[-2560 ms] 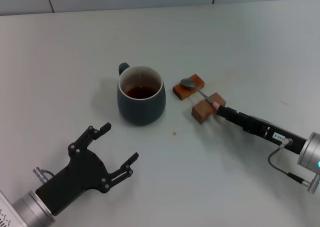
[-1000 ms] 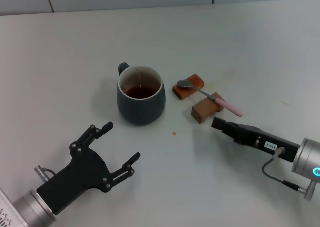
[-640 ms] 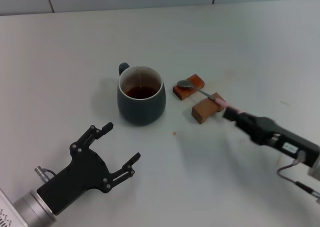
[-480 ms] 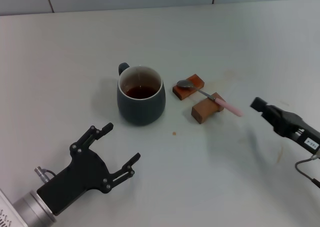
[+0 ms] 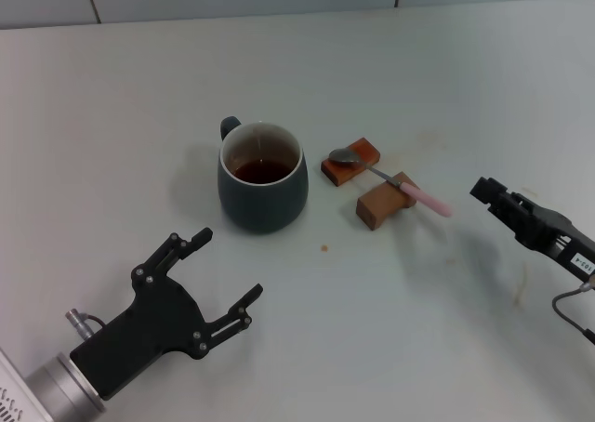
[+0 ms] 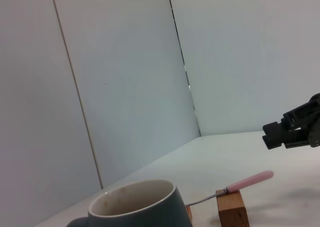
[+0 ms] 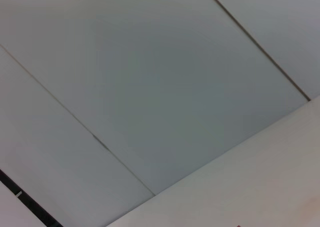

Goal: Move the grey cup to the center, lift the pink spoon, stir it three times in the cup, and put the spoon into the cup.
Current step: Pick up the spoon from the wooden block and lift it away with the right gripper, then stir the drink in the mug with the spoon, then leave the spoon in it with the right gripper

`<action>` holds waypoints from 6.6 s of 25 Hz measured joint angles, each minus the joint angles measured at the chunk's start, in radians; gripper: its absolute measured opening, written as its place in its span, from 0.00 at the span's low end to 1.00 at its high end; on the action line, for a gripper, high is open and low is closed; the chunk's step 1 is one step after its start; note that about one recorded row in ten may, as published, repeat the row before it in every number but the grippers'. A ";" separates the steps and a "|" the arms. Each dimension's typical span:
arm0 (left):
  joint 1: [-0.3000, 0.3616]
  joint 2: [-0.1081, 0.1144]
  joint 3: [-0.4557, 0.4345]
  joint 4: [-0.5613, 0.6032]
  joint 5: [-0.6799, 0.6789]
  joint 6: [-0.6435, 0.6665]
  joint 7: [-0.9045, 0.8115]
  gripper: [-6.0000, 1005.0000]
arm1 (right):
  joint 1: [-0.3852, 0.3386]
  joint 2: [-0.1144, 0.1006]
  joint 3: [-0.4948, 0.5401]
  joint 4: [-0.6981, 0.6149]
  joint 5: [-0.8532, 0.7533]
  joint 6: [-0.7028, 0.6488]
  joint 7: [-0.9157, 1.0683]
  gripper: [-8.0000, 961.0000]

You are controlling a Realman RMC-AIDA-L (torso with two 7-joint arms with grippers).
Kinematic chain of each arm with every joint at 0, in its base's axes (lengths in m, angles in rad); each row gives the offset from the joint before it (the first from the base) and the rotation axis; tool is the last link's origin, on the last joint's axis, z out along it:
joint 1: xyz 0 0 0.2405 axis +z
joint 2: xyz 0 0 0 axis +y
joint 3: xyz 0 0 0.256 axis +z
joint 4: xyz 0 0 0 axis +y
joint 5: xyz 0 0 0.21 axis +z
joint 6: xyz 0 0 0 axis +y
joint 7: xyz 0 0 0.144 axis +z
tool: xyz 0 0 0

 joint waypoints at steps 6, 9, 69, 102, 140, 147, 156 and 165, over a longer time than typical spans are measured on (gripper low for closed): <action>0.000 0.000 0.000 0.000 0.000 0.000 0.000 0.84 | 0.009 0.001 -0.001 0.002 -0.002 0.015 0.000 0.36; 0.000 0.000 0.000 0.000 0.000 0.000 0.000 0.84 | 0.016 0.001 -0.002 0.009 -0.005 0.030 0.000 0.49; 0.010 0.000 0.001 0.000 0.002 0.011 0.000 0.84 | 0.097 -0.002 -0.019 0.067 -0.055 0.192 0.048 0.14; 0.010 0.000 -0.006 0.000 -0.001 0.001 0.038 0.84 | 0.070 0.006 -0.397 -0.951 -0.056 -0.194 0.588 0.14; 0.004 0.002 -0.009 0.002 -0.006 -0.016 0.026 0.84 | 0.714 -0.083 -0.615 -1.417 -0.665 -0.526 1.408 0.15; 0.000 0.002 -0.014 0.003 -0.007 -0.016 0.026 0.84 | 0.772 -0.047 -0.695 -1.336 -0.744 -0.475 1.401 0.15; -0.009 0.000 -0.036 -0.001 -0.008 -0.056 0.023 0.84 | 0.794 -0.032 -0.767 -1.217 -0.784 -0.389 1.381 0.16; -0.013 0.000 -0.040 -0.011 -0.008 -0.049 0.023 0.84 | 0.823 -0.022 -0.806 -1.075 -0.792 -0.303 1.348 0.16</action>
